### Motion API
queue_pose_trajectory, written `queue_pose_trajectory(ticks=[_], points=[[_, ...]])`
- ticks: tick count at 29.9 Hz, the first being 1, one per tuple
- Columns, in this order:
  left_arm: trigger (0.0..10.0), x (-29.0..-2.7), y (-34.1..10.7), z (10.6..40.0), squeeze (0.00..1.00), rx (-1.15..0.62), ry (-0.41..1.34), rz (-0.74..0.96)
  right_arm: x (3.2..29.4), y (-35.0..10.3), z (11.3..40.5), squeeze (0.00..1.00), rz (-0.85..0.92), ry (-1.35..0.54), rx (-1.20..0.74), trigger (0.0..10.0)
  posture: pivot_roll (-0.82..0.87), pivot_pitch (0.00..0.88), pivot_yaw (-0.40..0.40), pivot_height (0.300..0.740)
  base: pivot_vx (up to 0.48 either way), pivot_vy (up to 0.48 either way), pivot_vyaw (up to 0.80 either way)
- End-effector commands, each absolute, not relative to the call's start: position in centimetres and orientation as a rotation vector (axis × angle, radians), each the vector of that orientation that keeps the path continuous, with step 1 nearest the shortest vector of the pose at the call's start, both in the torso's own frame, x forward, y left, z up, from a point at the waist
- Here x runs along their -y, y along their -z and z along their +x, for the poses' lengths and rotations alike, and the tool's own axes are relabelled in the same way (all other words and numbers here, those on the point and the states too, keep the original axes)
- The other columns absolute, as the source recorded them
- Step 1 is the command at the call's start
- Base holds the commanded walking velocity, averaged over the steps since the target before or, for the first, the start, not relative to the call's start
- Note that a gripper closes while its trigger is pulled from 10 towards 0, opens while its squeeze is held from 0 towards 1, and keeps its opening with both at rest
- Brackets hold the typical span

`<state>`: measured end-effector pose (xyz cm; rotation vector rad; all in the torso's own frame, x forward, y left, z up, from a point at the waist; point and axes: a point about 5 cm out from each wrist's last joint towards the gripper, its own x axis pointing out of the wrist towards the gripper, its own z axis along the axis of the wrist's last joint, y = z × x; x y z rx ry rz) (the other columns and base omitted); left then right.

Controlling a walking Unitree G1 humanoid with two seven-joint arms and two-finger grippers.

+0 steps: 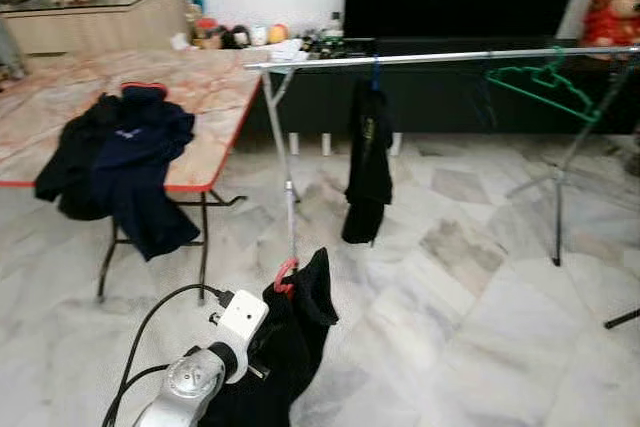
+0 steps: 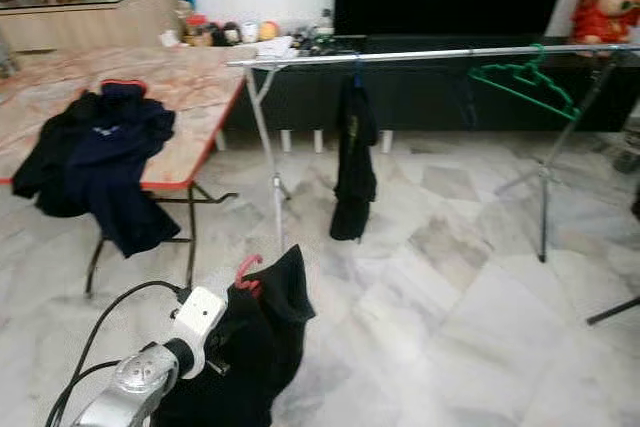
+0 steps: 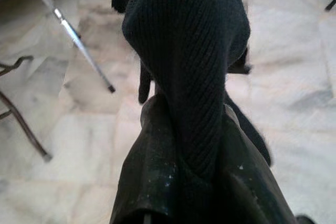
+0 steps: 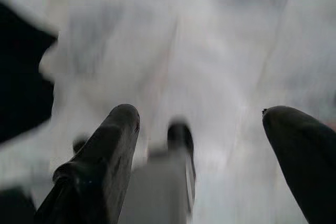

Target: Hang hanger

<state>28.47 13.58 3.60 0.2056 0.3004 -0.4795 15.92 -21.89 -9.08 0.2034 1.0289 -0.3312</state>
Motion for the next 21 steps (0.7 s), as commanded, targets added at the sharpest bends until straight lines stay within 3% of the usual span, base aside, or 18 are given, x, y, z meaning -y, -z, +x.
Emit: queue_pose_trajectory(ticks=[1, 21], points=[[10.0, -13.84, -5.18, 29.20, 0.00, -0.235, 0.454, 0.209, 21.35, 9.02, 16.31, 0.00, 0.207, 0.327, -1.016, 10.0, -0.02, 0.000, 0.056, 0.740, 0.319, 0.000, 0.00], [10.0, -13.58, -5.42, 28.98, 0.00, -0.242, 0.443, 0.202, 21.49, 8.88, 16.54, 0.00, 0.191, 0.335, -1.003, 10.0, -0.01, 0.000, 0.049, 0.740, 0.321, 0.000, 0.00]])
